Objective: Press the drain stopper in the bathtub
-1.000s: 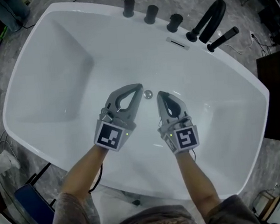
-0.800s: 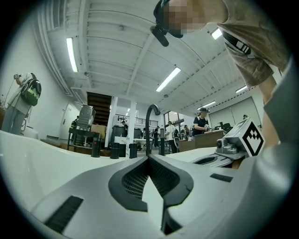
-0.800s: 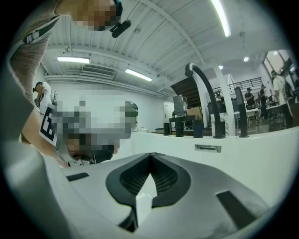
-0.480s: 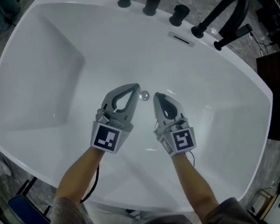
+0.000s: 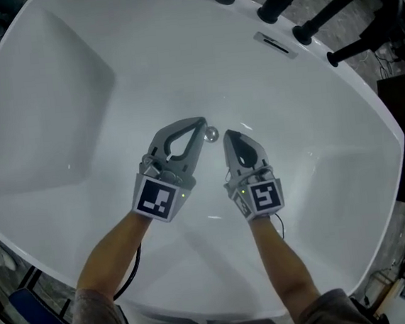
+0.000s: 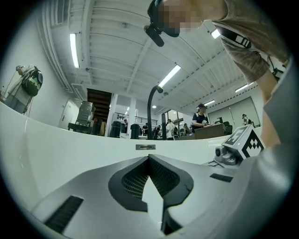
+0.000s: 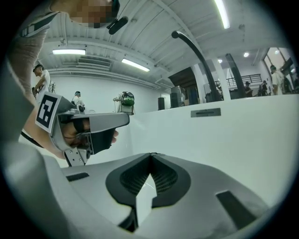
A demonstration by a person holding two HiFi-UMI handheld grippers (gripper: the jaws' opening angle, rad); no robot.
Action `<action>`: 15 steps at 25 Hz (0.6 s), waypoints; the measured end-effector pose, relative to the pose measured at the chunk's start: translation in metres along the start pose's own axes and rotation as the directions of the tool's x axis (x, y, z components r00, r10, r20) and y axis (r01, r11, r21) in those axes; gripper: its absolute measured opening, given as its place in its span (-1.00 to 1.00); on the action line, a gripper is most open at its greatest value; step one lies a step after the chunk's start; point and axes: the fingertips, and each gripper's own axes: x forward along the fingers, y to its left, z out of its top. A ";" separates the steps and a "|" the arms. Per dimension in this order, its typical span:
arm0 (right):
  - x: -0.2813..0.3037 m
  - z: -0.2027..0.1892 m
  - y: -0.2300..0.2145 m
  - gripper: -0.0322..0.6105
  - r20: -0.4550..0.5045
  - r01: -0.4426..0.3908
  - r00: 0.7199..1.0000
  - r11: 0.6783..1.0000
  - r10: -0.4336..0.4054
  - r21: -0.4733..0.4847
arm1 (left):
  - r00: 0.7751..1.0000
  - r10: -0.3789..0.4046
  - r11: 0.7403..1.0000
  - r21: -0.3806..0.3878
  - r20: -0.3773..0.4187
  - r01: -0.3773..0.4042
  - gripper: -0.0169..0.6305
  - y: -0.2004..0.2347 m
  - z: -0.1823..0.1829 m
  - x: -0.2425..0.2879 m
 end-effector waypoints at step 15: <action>0.044 -0.116 -0.024 -0.90 -0.162 0.009 0.987 0.999 -0.003 0.042 | 0.999 -0.032 0.999 -0.029 -0.018 0.031 -0.94 -0.001 -0.049 0.013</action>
